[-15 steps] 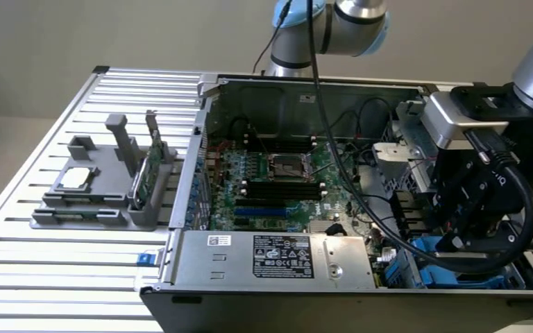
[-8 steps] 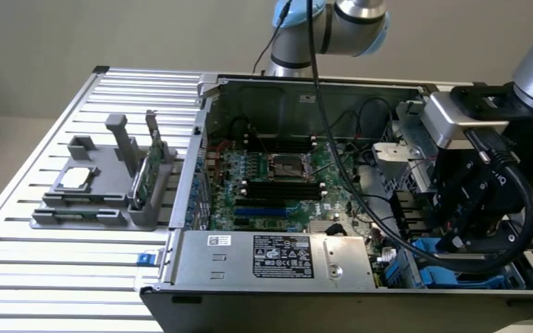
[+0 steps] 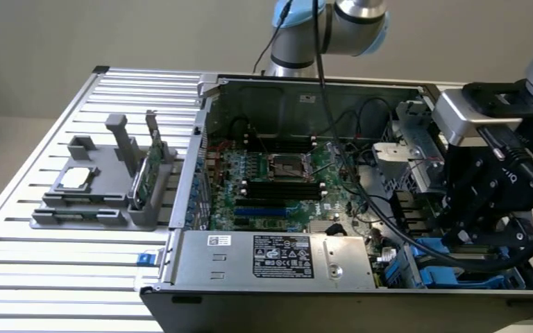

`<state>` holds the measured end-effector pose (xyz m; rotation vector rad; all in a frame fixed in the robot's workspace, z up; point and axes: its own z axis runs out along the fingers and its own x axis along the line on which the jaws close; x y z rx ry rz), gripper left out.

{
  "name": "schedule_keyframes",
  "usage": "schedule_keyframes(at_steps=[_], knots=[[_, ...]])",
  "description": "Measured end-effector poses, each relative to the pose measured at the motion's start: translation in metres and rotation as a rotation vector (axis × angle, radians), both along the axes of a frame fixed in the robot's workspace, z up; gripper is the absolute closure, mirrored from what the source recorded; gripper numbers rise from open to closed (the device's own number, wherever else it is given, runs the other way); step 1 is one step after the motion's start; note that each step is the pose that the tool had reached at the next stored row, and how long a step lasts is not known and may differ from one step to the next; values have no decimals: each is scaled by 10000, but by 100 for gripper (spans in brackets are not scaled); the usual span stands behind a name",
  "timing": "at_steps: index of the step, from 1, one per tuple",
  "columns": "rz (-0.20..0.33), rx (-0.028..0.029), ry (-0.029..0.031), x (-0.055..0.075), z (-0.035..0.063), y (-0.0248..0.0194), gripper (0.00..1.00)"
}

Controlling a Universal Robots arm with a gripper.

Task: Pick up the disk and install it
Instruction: 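Insert the disk into the insertion slot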

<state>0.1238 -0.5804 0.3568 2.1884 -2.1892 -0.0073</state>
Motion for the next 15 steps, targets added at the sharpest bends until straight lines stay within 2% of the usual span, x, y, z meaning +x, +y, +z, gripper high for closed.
schedule_keyframes(at_steps=[2, 3, 4, 6, 15], knots=[[0, -3, 0, 13, 0, 0, 80], [0, -8, 0, 26, 0, 0, 80], [0, -12, 0, 42, -1, 0, 86], [0, -27, 0, 77, -3, 0, 89], [-1, -107, -40, 137, -126, 0, 89]])
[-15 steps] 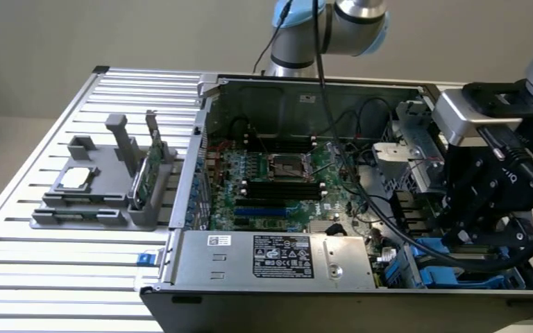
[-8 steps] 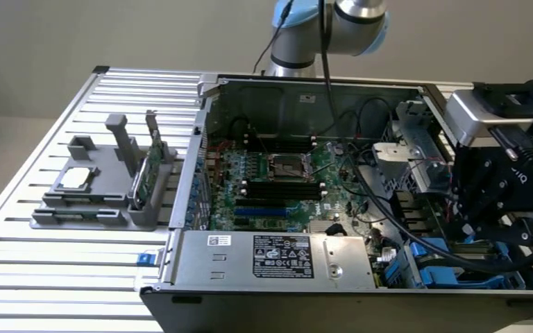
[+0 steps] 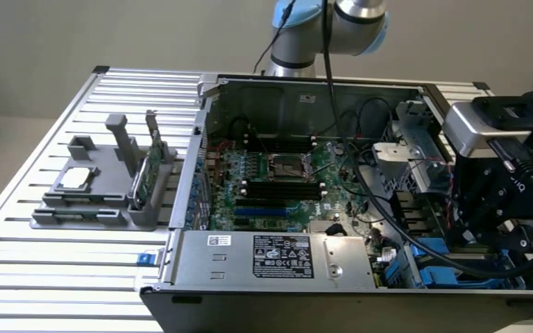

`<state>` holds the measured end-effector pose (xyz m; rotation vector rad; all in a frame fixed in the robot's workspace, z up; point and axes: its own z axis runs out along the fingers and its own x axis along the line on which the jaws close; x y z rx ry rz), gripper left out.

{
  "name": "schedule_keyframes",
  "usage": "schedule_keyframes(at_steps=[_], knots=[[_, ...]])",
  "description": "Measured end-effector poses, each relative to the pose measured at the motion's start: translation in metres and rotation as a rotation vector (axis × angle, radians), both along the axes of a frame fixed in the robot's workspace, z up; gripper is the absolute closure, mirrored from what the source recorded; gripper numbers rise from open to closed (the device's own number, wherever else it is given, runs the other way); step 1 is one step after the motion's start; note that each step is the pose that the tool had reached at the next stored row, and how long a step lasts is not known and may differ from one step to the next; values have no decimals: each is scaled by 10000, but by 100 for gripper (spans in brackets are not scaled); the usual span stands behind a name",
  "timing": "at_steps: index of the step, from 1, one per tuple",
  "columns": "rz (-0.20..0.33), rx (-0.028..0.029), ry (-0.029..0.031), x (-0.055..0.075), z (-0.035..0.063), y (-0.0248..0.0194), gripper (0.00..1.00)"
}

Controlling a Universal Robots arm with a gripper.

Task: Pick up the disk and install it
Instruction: 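Insert the disk into the insertion slot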

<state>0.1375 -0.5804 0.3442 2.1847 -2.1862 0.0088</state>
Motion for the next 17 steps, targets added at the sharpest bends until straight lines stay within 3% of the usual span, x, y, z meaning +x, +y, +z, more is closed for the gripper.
schedule_keyframes(at_steps=[17], knots=[[0, -138, -53, 80, -154, 2, 89]])
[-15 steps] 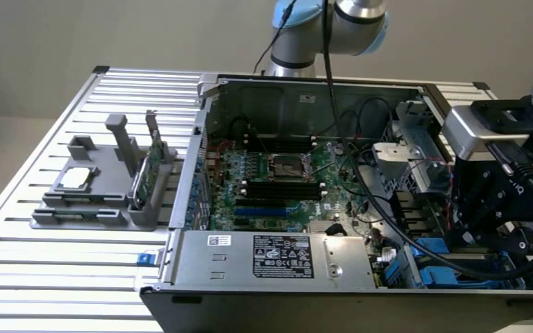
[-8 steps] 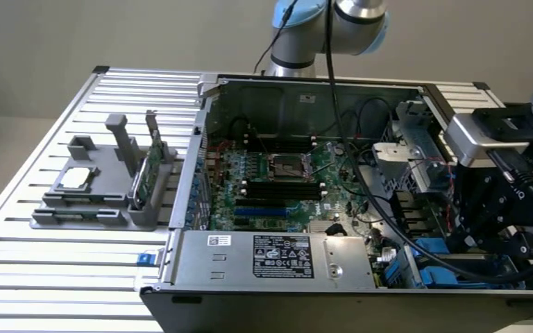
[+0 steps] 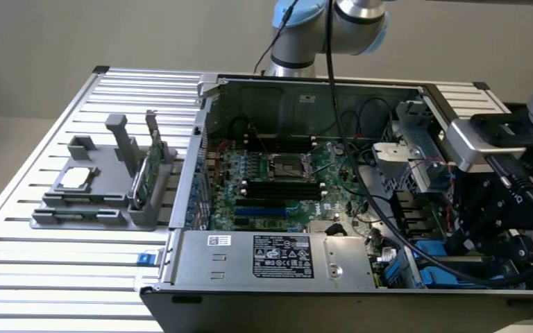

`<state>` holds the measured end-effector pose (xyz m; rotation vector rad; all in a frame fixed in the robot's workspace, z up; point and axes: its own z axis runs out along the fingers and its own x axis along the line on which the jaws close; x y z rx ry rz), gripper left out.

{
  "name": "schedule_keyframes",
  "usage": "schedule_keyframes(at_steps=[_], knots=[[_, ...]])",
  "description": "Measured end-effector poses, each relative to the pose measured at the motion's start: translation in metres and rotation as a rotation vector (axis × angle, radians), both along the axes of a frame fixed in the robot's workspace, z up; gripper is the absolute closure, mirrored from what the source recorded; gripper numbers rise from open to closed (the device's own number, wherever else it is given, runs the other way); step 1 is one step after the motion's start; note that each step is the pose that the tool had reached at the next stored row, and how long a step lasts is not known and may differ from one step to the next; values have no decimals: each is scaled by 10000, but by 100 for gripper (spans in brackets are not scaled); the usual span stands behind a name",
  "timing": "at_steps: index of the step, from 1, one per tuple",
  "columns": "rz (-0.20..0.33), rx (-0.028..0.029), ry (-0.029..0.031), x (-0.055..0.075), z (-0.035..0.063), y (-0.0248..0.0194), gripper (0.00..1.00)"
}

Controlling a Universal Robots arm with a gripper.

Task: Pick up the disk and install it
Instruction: 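Insert the disk into the insertion slot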

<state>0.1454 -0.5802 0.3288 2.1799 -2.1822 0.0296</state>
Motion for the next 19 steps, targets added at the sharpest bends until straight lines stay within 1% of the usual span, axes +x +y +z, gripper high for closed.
schedule_keyframes(at_steps=[5, 8, 15, 19], knots=[[1, -61, -3, 1, -18, 0, 89], [0, -67, 1, 2, 0, 0, 89], [0, -84, 25, 2, 233, 0, 89], [0, -87, 27, 2, 331, 1, 89]])
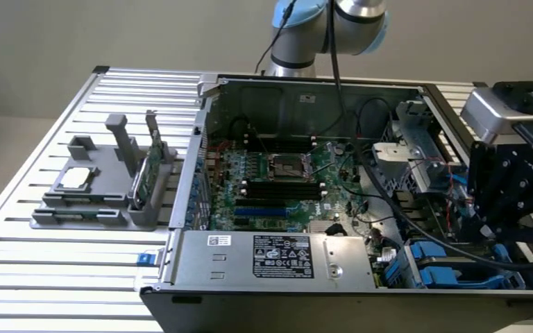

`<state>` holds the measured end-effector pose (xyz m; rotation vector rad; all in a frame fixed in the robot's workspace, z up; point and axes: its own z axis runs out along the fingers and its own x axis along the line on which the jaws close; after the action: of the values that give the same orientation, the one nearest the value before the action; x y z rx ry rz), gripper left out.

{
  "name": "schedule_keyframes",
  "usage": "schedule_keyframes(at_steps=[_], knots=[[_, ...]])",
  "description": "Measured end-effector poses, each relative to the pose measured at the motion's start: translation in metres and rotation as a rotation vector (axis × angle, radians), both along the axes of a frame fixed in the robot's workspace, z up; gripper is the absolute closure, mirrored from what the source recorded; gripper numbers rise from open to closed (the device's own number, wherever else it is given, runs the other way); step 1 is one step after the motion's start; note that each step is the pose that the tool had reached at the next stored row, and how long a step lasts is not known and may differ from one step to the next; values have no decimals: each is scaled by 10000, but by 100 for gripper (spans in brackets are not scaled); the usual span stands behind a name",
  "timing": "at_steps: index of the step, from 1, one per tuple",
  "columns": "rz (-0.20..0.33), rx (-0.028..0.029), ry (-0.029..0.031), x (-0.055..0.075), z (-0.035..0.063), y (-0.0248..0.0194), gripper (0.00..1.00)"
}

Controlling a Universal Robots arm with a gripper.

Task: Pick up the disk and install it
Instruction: 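Insert the disk into the insertion slot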

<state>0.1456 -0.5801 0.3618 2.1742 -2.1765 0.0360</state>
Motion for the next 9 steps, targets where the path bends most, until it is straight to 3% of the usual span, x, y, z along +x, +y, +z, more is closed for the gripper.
schedule_keyframes(at_steps=[4, 5, 9], knots=[[0, -1, 0, 0, 81, 0, 88], [0, -2, 0, 0, 92, 0, 76], [0, 0, 0, 0, 107, 0, 70]])
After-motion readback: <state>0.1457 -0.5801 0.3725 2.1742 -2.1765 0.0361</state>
